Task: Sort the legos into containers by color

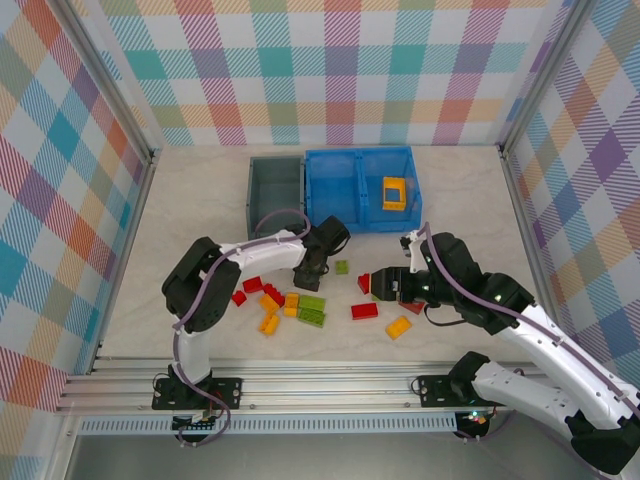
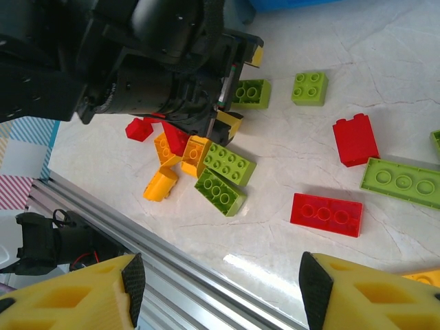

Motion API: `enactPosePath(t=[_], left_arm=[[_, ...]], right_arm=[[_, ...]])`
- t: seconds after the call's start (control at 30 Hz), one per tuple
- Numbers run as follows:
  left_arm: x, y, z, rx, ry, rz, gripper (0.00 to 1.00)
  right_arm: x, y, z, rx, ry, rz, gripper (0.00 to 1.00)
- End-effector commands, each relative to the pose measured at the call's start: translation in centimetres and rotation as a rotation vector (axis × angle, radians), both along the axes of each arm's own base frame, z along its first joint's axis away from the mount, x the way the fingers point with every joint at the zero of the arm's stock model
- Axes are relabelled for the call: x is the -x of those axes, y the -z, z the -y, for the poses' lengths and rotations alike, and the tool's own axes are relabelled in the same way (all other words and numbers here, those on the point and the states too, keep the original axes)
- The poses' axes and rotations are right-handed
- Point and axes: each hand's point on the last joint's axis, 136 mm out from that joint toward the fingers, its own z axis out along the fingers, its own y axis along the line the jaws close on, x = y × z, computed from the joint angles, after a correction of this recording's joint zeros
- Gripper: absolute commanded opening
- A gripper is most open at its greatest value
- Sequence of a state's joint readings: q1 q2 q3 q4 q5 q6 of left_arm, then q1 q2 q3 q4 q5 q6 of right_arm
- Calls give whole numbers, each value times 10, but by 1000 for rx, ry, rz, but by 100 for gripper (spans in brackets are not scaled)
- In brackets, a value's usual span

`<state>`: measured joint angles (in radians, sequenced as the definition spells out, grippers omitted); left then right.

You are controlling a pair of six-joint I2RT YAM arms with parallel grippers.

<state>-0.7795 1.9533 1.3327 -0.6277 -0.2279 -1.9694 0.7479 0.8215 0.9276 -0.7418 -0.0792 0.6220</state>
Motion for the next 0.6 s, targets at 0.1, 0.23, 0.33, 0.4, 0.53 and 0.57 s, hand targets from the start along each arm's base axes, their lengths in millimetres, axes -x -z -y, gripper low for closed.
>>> enactPosePath(t=[0.1,0.23,0.33,0.4,0.53,0.57], left_arm=[[-6,19,-10,2,-119,-59,51],[-7,12,-14,-12,-99,-40,33],[-1,-1,-19,-30,-70,-9,25],[5,-15,-20,-37,-39,24,23],[22,-52,-35,-90,90,100,22],[25,-64,-43,-118,129,120,22]], right_arm=[[0,-7,0,-9,13,5,63],[-1,-5,2,-1,22,4,63],[-2,-5,-1,-6,10,13,64],[-4,-10,-10,-30,-30,32,64],[-6,-33,-32,-124,-128,110,64],[-8,-38,-36,-140,-141,129,65]])
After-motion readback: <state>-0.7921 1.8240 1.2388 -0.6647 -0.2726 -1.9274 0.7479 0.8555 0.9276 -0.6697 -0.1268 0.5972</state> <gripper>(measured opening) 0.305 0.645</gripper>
